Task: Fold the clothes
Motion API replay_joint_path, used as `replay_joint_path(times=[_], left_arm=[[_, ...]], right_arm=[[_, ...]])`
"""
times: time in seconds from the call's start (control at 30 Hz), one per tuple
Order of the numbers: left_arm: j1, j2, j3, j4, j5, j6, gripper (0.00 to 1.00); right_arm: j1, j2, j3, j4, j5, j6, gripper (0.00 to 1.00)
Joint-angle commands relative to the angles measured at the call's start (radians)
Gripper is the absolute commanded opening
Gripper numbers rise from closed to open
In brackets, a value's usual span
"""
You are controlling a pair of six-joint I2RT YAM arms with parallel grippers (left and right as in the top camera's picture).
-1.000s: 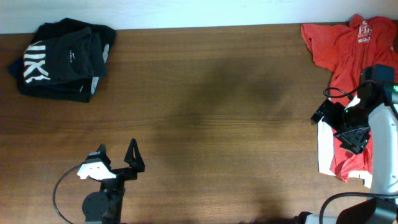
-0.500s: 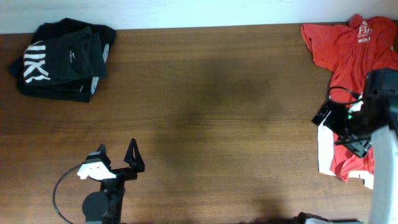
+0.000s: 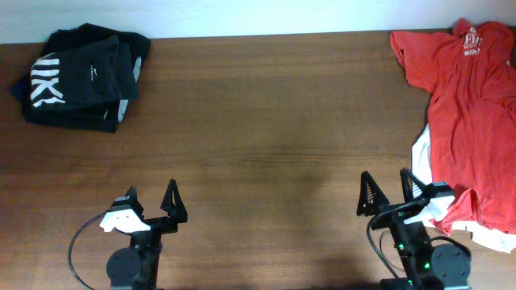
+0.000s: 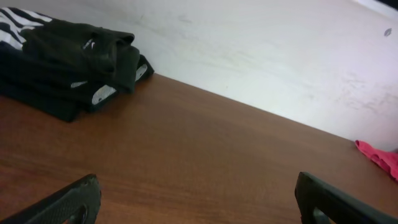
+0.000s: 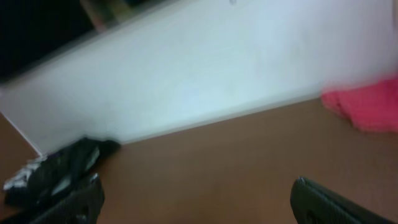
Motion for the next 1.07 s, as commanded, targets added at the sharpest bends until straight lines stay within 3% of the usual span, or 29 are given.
replay_joint_path(times=[0.0,0.1,0.3,1.03], left_arm=[[-0.004,-0.007,-0.005,-0.001,-0.003,-0.009,0.99],[-0.004,-0.007,-0.005,-0.001,-0.003,-0.009,0.99],[-0.004,-0.007,-0.005,-0.001,-0.003,-0.009,0.99],[-0.004,-0.006,-0.005,-0.001,-0.003,-0.009,0.99]], right_arm=[[0.011,-0.054,-0.137,0.178,-0.019,-0.177,0.99],[0.01,-0.054,-0.217,0.264,-0.005,-0.334,0.99],[0.01,-0.054,-0.241,0.102,0.04,-0.374,0.99],[0.01,-0.054,-0.241,0.103,0.04,-0.374,0.99]])
